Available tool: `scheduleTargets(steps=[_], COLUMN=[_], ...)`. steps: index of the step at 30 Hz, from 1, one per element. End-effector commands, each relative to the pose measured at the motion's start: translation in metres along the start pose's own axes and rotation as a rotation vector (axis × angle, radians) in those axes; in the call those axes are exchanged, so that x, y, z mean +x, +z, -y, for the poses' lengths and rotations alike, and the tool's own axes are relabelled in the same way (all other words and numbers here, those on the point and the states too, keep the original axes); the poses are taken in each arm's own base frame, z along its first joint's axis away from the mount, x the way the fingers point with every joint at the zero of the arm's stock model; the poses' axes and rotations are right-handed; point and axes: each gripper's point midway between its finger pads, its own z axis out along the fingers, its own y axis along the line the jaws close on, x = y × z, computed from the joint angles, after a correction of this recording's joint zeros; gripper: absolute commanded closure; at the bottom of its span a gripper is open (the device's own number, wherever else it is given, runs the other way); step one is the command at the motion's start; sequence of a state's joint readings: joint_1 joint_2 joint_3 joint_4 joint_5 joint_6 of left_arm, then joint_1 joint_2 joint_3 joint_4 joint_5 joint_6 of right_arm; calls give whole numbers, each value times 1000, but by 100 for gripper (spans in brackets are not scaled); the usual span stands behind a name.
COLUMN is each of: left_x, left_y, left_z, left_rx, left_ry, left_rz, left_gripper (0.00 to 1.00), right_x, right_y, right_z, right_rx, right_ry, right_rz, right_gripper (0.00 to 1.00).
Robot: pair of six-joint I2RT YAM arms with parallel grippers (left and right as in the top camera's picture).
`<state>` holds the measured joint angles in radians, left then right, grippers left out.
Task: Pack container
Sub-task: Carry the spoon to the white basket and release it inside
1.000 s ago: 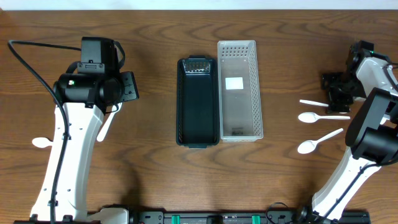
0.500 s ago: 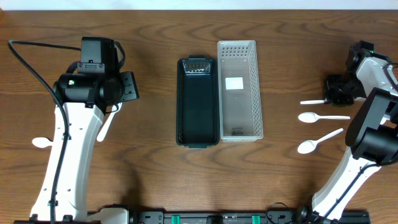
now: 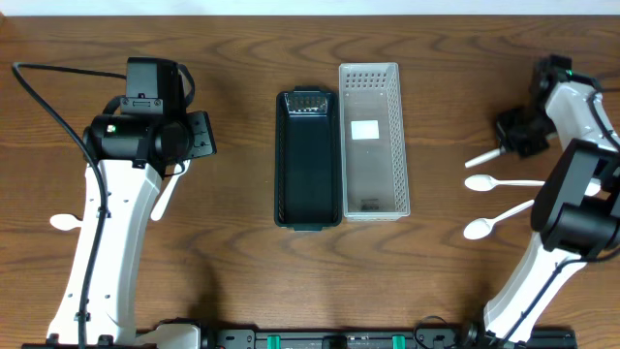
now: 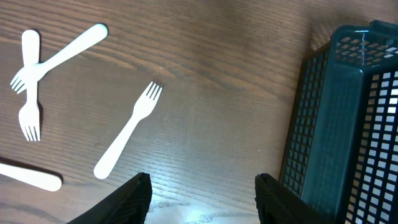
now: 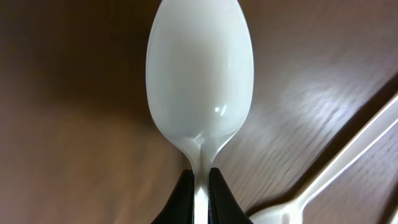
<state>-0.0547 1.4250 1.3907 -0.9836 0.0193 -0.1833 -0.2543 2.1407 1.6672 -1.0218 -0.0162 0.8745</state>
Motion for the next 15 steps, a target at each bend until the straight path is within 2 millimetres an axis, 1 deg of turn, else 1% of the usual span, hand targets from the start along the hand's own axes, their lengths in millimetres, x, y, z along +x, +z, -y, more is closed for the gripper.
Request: scheduleTargets(steps=[1,3,4,6,7,8,10,11,13,15], left_x=[-3,-3,-3,-3,-2,-2,-1,0,1,1], left_y=[-1,-1,-1,-1,-1,-1,-1,-1,-1,-1], left_z=[-2,-2,-2,-2,-3,-3,-3,-3,-3,-3], left_rx=[-9,-9,-9,-9,-10,-10,-11,-12,-13,-14], left_ry=[-2,-2,-2,-2,-2,-2,-1,-1,-1,-1], left_rz=[8,8,8,8,5,4,0,-2,-6,-10], left_gripper=[44,43,43,43,43,43,43,43,43,43], right_x=[10,37,52,93,111,125,165,182,207,227], right_y=[-103,-140,-154,-178,-185,-188,-187,-182,-168,-150], right_z=[-55,-77,-85,-105,-111,-116,-125,-128,-130,-131], right_rx=[-194,-262,-291,-350,-367,-378,-390,-379,-342,-301], right_ry=[-280,-394,-445,-578,-622,-657,-757,-796,-856,-918], right_rz=[194,238,251,271,270,267,245,230,204,173], right_gripper=[99,99,99,99,99,99,99,99,99,99])
